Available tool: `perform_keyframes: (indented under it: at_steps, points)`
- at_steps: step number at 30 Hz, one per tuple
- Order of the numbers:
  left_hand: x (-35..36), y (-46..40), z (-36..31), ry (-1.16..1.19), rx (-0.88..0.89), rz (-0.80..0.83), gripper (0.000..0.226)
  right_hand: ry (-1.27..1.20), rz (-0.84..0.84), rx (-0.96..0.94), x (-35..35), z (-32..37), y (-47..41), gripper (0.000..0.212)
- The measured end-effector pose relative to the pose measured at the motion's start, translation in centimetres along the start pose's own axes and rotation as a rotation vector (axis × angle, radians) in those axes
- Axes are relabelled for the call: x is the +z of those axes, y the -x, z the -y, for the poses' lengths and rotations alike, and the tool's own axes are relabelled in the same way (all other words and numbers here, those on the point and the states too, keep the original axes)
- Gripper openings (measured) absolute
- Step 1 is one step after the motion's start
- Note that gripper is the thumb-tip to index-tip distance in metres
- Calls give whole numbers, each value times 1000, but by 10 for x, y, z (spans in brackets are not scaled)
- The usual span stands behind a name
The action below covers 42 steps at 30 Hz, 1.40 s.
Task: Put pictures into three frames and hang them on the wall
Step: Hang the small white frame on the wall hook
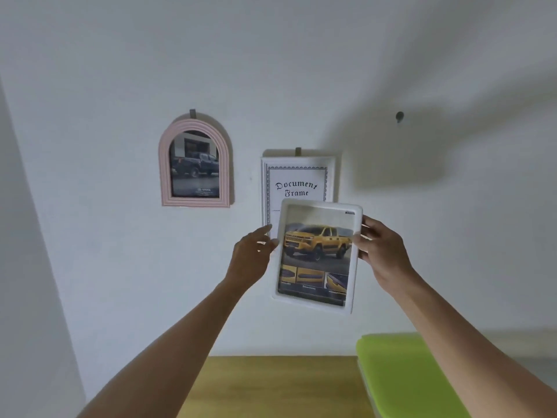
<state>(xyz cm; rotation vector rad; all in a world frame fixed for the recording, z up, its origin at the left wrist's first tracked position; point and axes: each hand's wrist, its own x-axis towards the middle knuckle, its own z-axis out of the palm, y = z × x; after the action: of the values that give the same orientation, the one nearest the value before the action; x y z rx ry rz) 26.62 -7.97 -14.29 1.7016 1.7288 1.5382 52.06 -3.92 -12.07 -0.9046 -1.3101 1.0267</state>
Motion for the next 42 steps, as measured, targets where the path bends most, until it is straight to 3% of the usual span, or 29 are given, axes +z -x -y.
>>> perform_keyframes:
  at_steps: [5,15,27,42]
  points:
    - [44,-35,-56,124,92,86,32,31,-40,-94,-51,27,-43,39]
    - [149,-133,-154,24,157,-60,37,528,22,-323,-153,74,-166,45]
    - [221,-215,-206,-119,150,-188,35,461,-89,-414,-194,90,-280,47]
    - [244,-244,-201,-200,120,-308,37,510,-145,-554,-191,64,-323,37]
